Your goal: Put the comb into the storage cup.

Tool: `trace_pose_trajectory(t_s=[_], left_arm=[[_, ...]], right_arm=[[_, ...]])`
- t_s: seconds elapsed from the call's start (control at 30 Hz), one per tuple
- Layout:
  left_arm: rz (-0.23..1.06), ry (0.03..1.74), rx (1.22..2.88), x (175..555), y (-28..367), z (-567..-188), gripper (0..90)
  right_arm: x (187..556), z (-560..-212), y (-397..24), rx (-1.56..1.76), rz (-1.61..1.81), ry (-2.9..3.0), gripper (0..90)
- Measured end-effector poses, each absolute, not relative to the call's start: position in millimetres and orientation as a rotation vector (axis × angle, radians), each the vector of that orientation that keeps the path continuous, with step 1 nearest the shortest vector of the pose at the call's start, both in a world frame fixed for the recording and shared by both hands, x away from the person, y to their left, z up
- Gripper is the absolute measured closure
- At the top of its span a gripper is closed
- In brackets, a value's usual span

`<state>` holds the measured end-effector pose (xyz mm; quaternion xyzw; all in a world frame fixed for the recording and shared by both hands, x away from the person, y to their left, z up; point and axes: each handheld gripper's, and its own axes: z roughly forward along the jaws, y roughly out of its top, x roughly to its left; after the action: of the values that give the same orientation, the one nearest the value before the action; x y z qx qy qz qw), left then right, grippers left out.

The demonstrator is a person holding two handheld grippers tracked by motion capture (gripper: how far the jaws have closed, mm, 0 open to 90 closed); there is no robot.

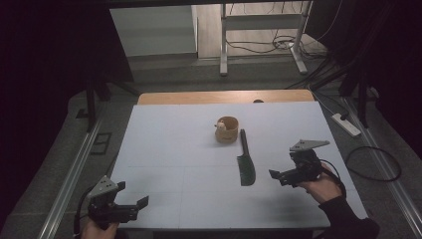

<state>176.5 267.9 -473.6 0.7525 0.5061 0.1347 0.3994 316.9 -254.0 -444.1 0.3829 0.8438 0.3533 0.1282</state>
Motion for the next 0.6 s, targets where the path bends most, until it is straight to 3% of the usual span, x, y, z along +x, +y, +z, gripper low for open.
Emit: trace_pose_trajectory(t_s=[0.6], left_arm=[[0.337, 1.286, 1.894, 176.7, 269.0, -473.8, 0.0]], right_arm=[[340.3, -445.4, -228.3, 1.077, 0.983, 2.500, 0.0]])
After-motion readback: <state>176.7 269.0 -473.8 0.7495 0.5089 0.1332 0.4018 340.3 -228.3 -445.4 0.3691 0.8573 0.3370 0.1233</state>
